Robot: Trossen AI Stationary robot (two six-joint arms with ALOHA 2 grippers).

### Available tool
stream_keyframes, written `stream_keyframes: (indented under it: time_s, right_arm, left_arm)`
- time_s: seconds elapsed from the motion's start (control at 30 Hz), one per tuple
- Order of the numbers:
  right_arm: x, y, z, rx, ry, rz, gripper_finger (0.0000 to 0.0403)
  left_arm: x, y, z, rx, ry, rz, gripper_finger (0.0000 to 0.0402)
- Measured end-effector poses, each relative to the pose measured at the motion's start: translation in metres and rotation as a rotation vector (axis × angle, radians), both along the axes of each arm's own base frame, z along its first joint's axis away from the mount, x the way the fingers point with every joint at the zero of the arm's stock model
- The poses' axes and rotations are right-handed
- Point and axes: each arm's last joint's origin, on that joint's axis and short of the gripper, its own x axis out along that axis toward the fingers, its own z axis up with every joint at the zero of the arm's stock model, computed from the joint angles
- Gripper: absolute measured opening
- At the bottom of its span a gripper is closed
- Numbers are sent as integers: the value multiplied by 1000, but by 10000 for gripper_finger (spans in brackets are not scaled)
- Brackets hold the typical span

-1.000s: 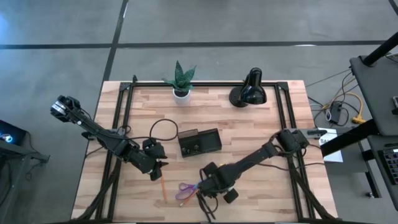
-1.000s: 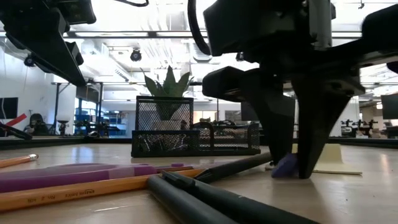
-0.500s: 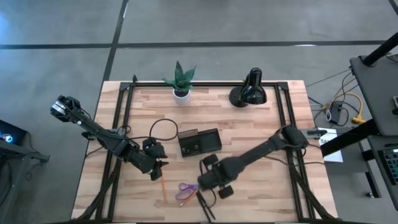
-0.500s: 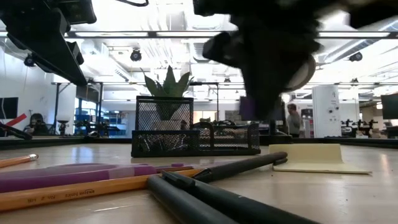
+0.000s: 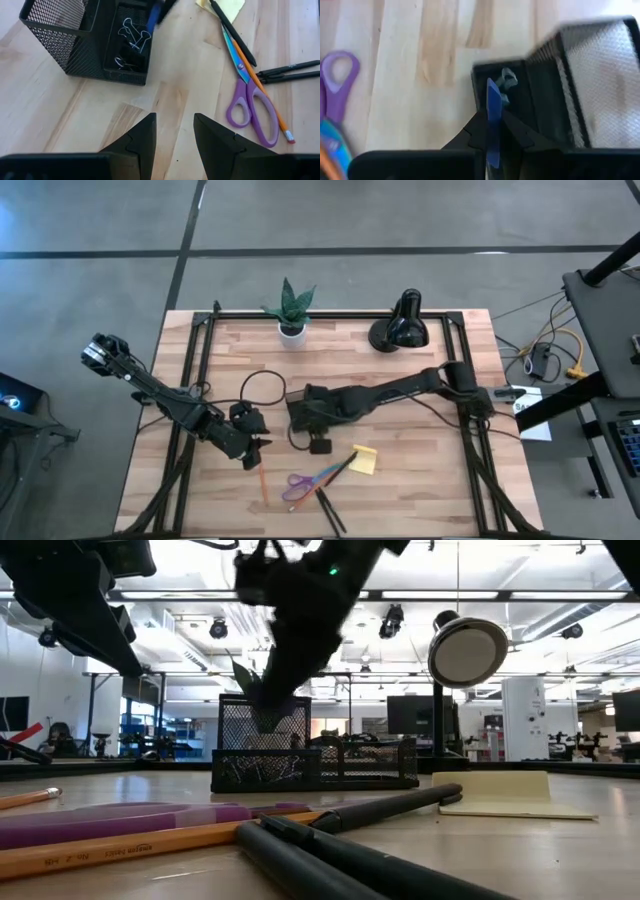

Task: Pick and place office supplies into organizer
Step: Put the eraser into the desk organizer, then put the scissors into the desk organizer

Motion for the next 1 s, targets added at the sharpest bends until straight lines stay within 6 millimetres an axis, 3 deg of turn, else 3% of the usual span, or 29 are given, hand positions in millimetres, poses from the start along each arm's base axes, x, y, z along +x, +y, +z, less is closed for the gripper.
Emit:
stream_keyframes:
  time_s: [0.23,0.37,0.6,1.0]
  right_arm:
    - [8,-13,-21,-7,24,-50,18]
    - [10,-14,-32,-93,27,-102,21]
    - [13,-14,-44,-95,41,-132,43]
    - [11,-9,-30,-109,-10,-200,145]
  left_arm:
    - [0,0,0,-3,-7,1,117]
    - [1,0,1,19,-16,10,117]
    - [0,1,0,26,-15,13,117]
    - [1,1,1,19,-17,21,117]
